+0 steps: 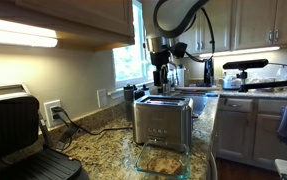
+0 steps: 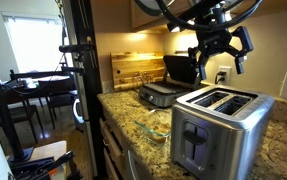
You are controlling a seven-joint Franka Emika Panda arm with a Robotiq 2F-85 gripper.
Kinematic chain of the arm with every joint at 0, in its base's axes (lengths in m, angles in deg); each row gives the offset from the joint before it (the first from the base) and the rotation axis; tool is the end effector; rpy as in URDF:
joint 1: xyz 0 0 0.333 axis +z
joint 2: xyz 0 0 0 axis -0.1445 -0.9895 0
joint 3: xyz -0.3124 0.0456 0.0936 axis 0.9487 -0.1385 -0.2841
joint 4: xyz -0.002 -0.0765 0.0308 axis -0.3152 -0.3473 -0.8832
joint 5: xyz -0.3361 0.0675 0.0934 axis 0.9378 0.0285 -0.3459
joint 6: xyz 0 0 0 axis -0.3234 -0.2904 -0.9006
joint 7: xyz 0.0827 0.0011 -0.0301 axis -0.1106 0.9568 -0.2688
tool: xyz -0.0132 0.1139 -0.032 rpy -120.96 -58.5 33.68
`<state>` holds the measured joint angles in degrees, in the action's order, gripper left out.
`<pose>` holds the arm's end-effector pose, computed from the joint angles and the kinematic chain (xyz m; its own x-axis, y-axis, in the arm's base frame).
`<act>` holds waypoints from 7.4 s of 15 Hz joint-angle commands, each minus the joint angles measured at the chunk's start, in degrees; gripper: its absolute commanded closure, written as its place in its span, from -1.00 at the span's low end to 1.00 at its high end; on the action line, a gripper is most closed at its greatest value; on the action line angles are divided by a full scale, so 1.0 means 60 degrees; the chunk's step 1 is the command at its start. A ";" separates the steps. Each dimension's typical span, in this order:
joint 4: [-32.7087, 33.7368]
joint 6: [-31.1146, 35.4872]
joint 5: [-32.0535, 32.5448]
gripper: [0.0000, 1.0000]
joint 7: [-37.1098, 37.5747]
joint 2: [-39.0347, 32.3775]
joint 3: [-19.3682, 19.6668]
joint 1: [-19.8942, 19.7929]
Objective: Put one slice of bread in the bread toaster then push the lever down
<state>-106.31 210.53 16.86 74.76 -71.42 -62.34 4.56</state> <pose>0.5139 -0.0968 0.4927 0.9842 0.1708 0.0468 0.1468 -0.9349 0.3231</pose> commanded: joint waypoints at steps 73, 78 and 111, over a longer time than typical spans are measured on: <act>-0.3388 -0.0191 -0.0721 0.91 -0.0565 0.2723 0.0865 -0.0615; -0.3361 -0.0185 -0.0744 0.92 -0.0553 0.2650 0.0861 -0.0616; -0.2960 -0.0147 -0.0986 0.91 -0.0583 0.1469 0.0866 -0.0621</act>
<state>-124.53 209.40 12.26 72.14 -62.22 -57.14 1.40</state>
